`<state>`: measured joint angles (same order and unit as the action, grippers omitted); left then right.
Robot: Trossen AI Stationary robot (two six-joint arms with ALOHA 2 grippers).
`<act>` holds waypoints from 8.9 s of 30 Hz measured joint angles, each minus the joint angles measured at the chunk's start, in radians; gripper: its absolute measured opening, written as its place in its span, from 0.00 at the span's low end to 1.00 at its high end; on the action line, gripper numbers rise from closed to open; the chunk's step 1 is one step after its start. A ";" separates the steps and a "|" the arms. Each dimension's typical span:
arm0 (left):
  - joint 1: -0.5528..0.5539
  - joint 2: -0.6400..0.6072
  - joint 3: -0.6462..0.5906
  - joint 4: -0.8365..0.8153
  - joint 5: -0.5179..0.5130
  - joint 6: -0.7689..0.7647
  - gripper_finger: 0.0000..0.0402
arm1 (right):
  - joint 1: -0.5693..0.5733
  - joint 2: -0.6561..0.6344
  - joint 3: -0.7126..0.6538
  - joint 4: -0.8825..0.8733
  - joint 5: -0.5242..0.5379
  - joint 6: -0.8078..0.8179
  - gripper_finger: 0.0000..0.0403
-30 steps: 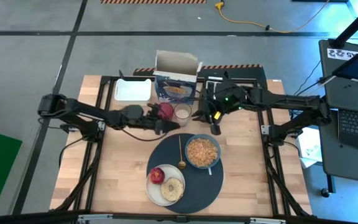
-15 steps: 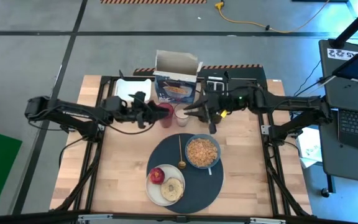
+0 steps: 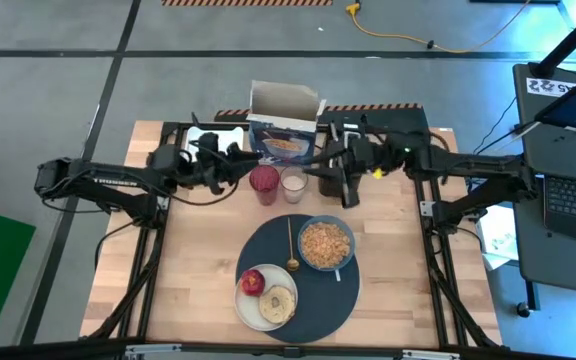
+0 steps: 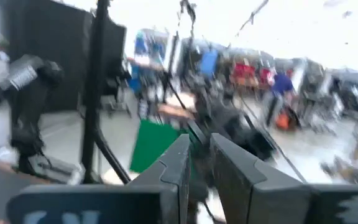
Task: Arrange a breakfast setting
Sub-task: Return to Home Position
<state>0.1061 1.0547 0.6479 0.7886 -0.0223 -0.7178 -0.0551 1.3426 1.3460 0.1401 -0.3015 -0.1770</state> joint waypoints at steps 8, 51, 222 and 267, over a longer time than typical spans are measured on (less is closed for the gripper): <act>0.010 0.005 -0.001 -0.003 0.038 -0.030 0.52 | 0.084 -0.003 -0.257 0.504 0.125 0.169 0.17; 0.042 -1.050 -0.476 -0.681 -0.274 0.007 0.52 | 0.251 -1.323 -0.961 -0.045 0.895 0.145 0.17; -0.030 -1.014 -0.638 -0.781 0.024 0.283 0.02 | -0.044 -1.295 -1.334 -0.135 0.309 0.011 0.04; -0.030 -1.014 -0.638 -0.781 0.024 0.283 0.02 | -0.044 -1.294 -1.334 -0.135 0.309 0.012 0.04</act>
<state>0.0761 0.0406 0.0098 0.0074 0.0013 -0.4351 -0.0986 0.0482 0.0120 0.0051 0.0074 -0.1654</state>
